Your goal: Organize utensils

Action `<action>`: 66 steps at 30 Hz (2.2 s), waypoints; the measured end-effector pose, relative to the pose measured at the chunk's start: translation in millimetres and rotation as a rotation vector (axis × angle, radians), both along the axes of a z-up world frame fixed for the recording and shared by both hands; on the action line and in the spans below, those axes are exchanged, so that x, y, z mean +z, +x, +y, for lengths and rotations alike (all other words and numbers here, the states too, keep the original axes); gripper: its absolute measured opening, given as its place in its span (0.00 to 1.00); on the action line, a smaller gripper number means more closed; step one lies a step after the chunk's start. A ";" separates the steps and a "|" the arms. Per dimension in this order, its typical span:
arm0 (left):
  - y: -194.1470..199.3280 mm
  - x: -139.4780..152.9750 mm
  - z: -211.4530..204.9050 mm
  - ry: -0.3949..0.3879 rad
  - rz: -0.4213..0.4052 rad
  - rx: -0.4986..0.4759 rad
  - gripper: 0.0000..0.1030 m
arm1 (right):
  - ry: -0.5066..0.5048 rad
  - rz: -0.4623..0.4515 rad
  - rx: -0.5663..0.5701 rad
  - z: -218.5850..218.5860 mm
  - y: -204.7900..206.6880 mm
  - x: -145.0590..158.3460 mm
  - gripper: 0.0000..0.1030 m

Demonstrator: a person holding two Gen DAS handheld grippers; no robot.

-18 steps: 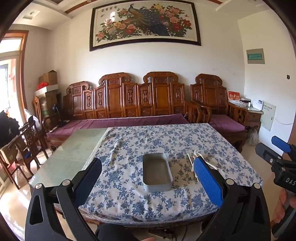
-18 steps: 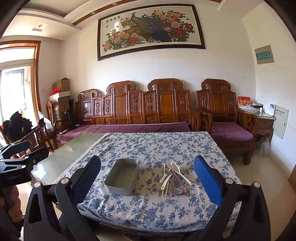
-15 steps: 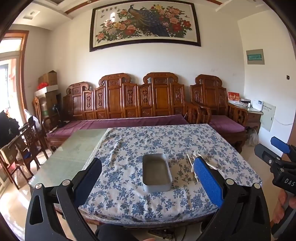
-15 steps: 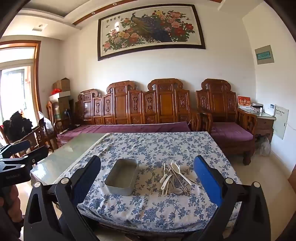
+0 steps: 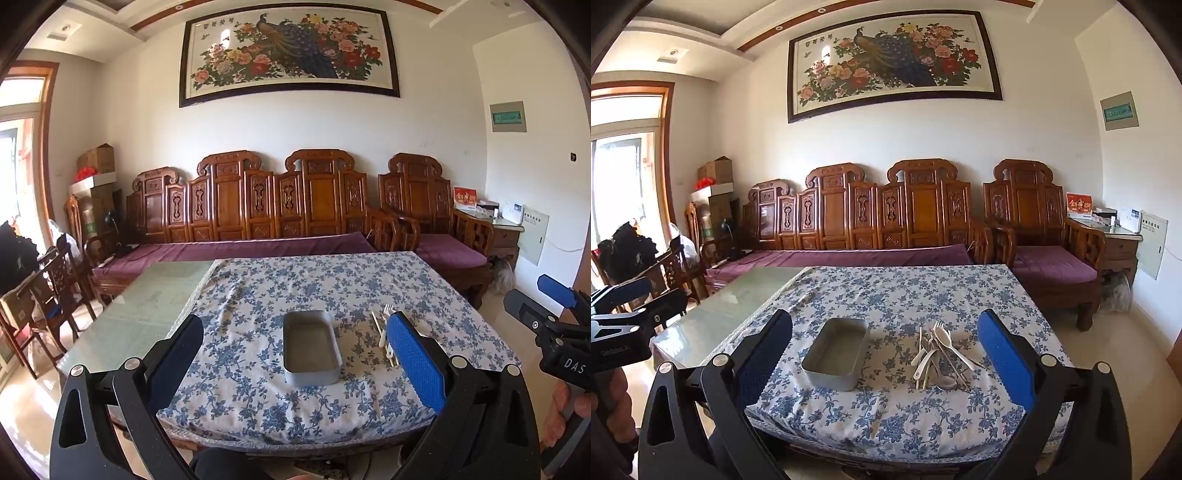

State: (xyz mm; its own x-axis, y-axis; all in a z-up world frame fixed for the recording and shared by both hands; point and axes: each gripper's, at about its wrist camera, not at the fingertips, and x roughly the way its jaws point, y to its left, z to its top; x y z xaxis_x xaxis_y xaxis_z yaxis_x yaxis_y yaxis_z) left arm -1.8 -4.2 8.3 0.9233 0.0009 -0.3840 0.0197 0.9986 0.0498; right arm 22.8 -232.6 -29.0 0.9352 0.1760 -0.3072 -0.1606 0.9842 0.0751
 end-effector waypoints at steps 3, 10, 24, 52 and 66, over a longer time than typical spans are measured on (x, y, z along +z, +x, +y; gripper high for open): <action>-1.2 -1.1 0.8 -0.002 -0.003 0.000 0.94 | 0.000 -0.001 -0.001 -0.1 -0.4 0.3 0.98; -0.4 1.0 -0.4 -0.003 -0.005 -0.001 0.94 | -0.001 -0.002 -0.002 2.3 2.1 -0.5 0.98; -1.0 0.7 -1.6 -0.002 -0.008 -0.001 0.94 | -0.001 -0.005 0.000 1.2 1.5 -0.7 0.98; -0.7 1.3 -4.6 -0.006 -0.008 -0.005 0.94 | 0.003 -0.009 0.001 2.5 1.8 0.2 0.98; -1.0 9.6 -10.3 -0.008 -0.016 -0.008 0.94 | 0.004 -0.010 0.002 6.7 -3.1 6.7 0.98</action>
